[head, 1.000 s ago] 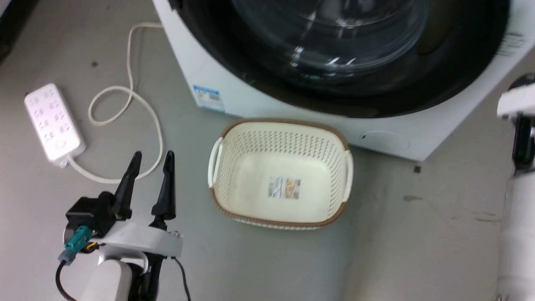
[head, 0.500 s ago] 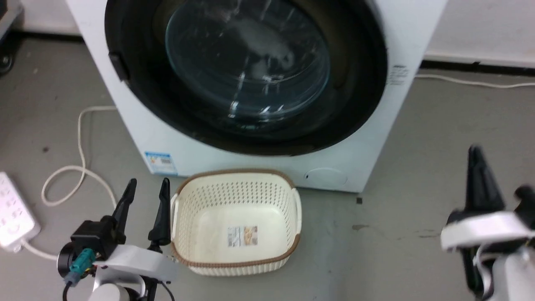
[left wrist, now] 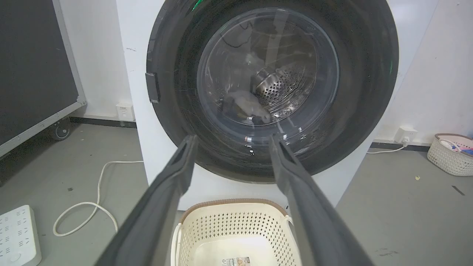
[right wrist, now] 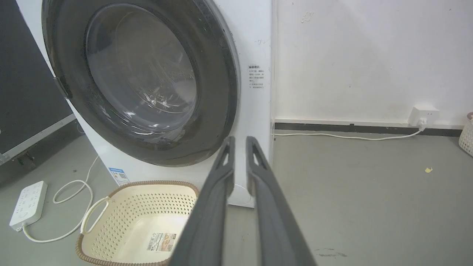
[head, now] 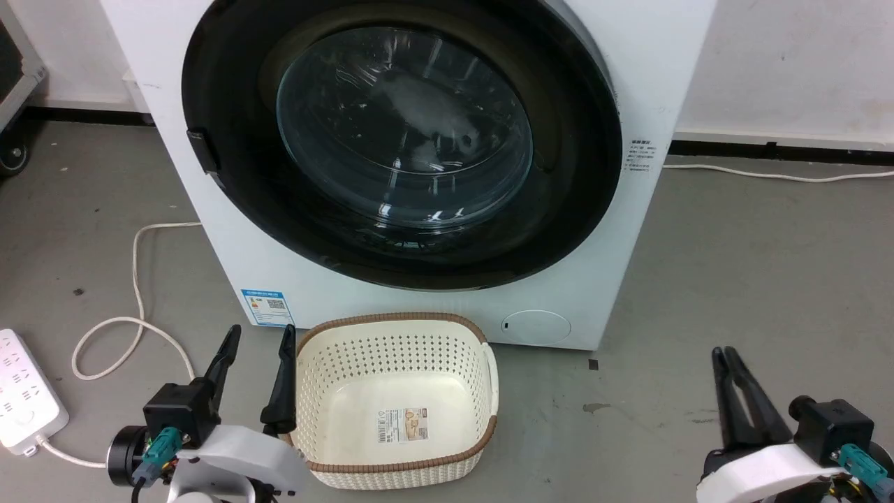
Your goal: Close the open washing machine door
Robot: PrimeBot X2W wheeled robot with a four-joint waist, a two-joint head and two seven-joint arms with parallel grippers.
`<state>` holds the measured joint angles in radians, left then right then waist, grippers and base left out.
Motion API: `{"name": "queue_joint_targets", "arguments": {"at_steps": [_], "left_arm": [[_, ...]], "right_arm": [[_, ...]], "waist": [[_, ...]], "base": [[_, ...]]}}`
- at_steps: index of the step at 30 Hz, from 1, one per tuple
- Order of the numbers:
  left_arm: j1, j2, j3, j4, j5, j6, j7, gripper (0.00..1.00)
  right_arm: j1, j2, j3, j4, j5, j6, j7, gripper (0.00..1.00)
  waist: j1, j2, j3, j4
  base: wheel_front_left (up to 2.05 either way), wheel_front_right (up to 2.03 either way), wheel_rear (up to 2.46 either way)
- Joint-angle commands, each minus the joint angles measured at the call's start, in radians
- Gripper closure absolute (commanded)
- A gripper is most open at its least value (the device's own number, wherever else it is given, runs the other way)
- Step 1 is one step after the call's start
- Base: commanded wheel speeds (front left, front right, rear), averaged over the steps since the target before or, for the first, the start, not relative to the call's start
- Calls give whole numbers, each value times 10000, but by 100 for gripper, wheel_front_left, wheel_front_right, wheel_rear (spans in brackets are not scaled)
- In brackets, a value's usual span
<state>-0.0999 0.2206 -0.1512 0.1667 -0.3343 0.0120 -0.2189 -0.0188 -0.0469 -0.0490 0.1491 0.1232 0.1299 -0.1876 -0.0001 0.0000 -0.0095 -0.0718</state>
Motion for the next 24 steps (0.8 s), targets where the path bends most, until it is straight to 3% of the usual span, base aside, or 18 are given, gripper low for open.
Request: {"name": "queue_joint_targets", "arguments": {"at_steps": [1, 24], "left_arm": [[116, 35, -44, 11, 75, 45, 65, 0], [45, -22, -119, 22, -351, 113, 269, 0]], "right_arm": [[171, -33, 12, -100, 43, 8, 34, 0], [213, -33, 88, -137, 347, 8, 42, 0]], "waist": [[1, 0, -21, 30], [1, 0, 13, 151]], "base": [[0, 0, 0], [0, 0, 0]]}}
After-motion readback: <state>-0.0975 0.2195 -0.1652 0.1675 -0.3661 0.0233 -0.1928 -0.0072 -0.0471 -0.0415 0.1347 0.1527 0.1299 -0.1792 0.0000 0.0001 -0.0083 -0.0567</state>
